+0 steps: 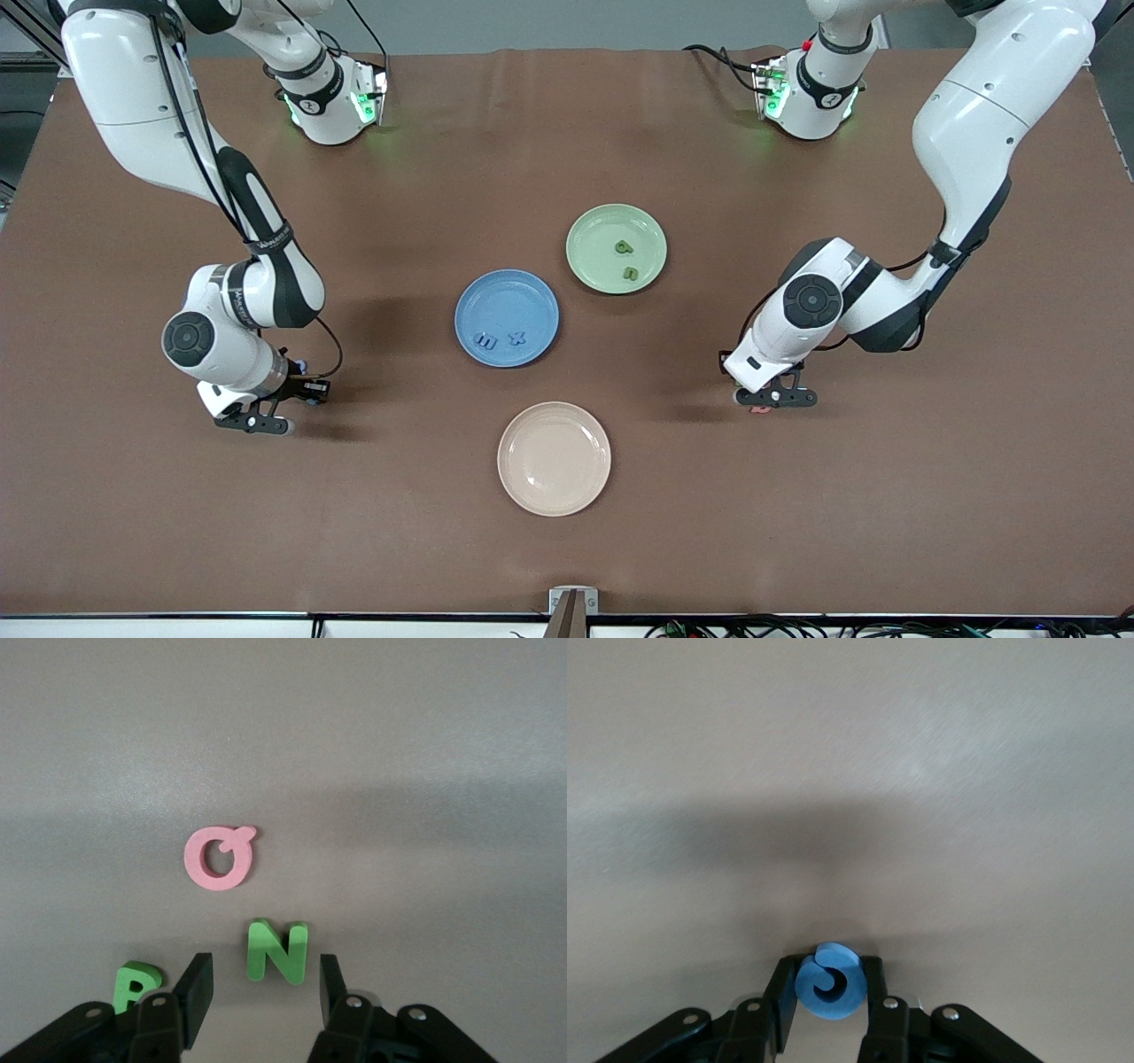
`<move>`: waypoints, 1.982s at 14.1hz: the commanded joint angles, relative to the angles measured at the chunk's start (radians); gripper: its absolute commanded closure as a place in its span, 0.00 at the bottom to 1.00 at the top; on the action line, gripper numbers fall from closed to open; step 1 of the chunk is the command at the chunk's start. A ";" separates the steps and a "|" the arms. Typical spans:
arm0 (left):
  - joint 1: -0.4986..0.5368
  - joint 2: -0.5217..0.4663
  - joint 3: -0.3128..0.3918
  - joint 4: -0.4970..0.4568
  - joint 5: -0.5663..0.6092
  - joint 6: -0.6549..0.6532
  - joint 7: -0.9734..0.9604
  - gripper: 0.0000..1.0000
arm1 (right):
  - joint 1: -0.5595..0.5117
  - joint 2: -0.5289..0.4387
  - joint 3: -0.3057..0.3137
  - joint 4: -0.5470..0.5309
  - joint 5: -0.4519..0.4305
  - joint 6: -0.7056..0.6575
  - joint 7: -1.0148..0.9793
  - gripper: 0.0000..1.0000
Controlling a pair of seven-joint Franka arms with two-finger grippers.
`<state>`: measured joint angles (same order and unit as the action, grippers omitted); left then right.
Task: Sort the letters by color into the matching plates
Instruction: 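Carry the e over the blue plate while the left gripper grasps the green N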
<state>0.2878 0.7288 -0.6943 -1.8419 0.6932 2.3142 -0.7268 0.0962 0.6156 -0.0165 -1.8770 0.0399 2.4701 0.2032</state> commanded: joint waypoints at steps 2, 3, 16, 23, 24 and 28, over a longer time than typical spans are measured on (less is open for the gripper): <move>-0.009 0.027 0.009 0.018 0.026 0.030 -0.002 0.44 | 0.089 -0.060 0.004 -0.008 -0.003 -0.095 0.206 0.99; -0.010 0.031 0.009 0.018 0.026 0.030 -0.002 0.45 | 0.114 -0.068 0.004 -0.005 -0.003 -0.117 0.260 0.99; -0.015 0.050 0.019 0.020 0.049 0.043 -0.003 0.49 | 0.526 -0.082 0.006 0.064 0.046 -0.204 0.991 0.99; -0.015 0.052 0.024 0.020 0.049 0.043 -0.010 0.86 | 0.634 -0.031 0.004 0.105 0.061 -0.148 1.137 0.99; -0.015 0.052 0.024 0.018 0.048 0.043 -0.010 0.91 | 0.643 -0.019 0.004 0.108 0.061 -0.135 1.147 0.99; -0.010 0.020 0.015 0.015 0.045 0.019 -0.010 0.98 | 0.657 0.019 0.004 0.127 0.058 -0.111 1.171 0.99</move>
<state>0.2814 0.7672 -0.6757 -1.8344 0.7198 2.3506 -0.7268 0.7377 0.6048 -0.0011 -1.7845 0.0945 2.3562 1.3509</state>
